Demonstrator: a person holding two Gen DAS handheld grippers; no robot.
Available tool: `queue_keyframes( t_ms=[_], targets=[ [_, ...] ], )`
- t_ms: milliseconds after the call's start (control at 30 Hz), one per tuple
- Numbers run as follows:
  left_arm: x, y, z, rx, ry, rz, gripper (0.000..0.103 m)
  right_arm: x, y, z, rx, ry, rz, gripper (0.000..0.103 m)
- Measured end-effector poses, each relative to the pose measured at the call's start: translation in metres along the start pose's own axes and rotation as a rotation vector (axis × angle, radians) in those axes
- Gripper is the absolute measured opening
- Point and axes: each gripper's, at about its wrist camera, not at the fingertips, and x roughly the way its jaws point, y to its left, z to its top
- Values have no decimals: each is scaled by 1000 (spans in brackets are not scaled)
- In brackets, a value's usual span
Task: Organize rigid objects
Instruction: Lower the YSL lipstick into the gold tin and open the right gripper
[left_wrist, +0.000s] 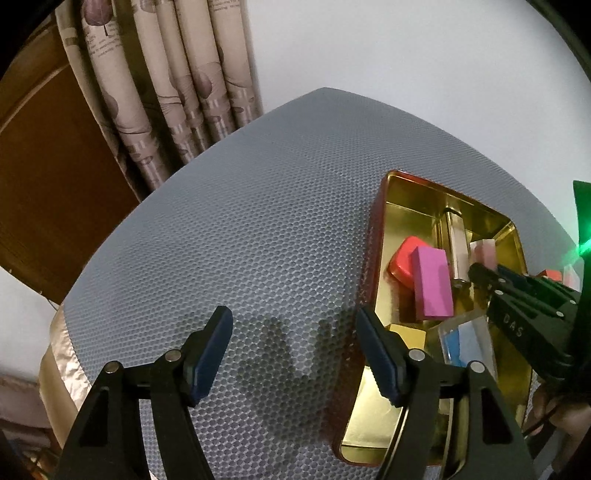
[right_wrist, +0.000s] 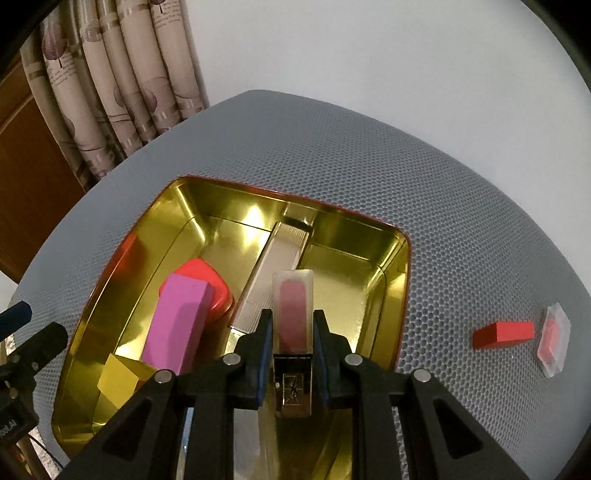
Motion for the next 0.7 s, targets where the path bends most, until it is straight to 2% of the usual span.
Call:
queue_keyframes(
  t_ms=[267, 367, 567, 700],
  targets=[
    [0, 4, -4, -16, 11, -9, 67, -2, -6, 2, 25, -22, -15, 21],
    [0, 6, -3, -41, 18, -24, 67, -8, -4, 5, 11, -30, -47, 33],
    [-2, 3, -4, -40, 13, -12, 67, -40, -15, 2, 39, -66, -56, 37],
    [-2, 0, -4, -34, 14, -15, 68, -63, -30, -4, 82, -99, -87, 44]
  ],
)
